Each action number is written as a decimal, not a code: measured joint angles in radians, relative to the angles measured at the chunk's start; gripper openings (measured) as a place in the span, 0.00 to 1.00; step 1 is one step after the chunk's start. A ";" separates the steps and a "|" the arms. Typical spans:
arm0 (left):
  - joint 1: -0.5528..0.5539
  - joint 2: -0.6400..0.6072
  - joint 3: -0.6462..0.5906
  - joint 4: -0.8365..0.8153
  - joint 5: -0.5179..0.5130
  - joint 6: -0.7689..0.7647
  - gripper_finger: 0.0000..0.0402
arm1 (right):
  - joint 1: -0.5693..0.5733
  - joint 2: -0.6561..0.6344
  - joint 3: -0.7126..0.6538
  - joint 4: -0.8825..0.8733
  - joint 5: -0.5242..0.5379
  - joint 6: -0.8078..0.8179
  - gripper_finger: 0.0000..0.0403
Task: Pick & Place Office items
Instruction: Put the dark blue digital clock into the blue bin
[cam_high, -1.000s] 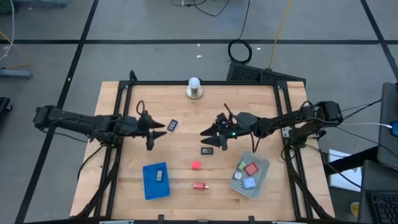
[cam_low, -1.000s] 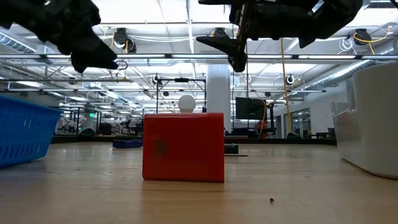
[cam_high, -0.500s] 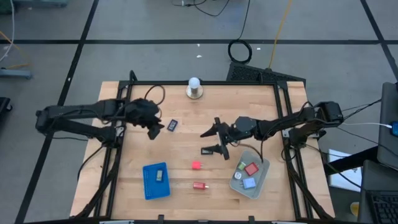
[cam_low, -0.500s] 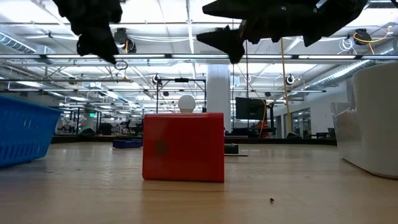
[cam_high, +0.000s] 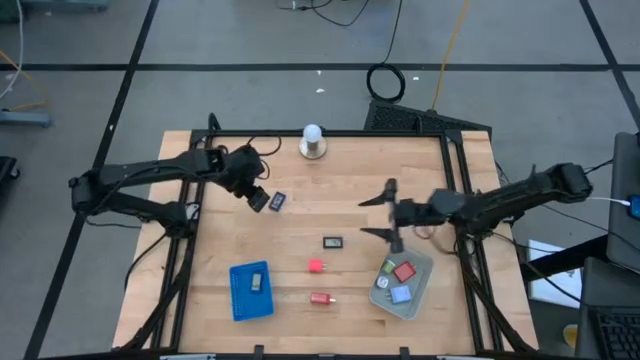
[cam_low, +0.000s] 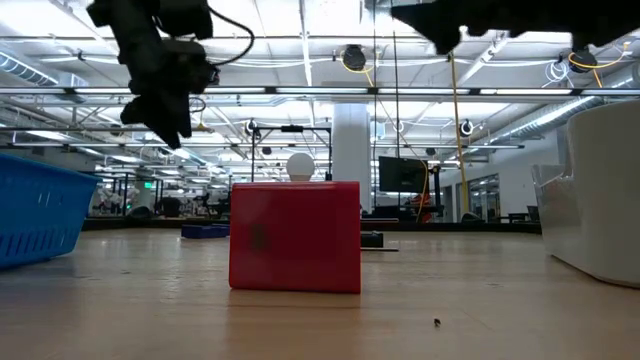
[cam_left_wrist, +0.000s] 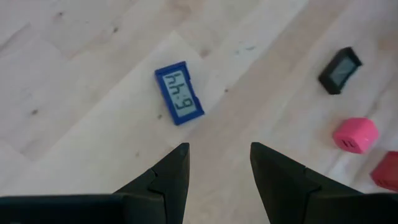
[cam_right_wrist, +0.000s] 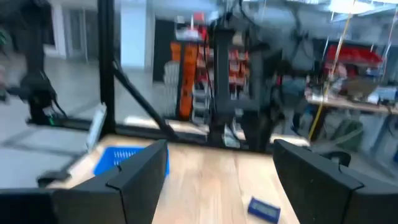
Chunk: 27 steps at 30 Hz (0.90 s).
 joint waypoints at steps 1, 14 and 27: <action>0.012 0.017 0.000 0.005 0.005 0.013 0.43 | 0.000 -0.037 -0.033 0.019 -0.001 0.007 0.70; 0.092 0.209 0.034 0.072 0.080 0.021 0.43 | 0.000 -0.181 -0.178 0.037 -0.003 0.065 0.70; 0.067 0.431 0.411 -0.272 -0.222 0.001 0.43 | 0.000 -0.181 -0.178 0.032 -0.007 0.073 0.70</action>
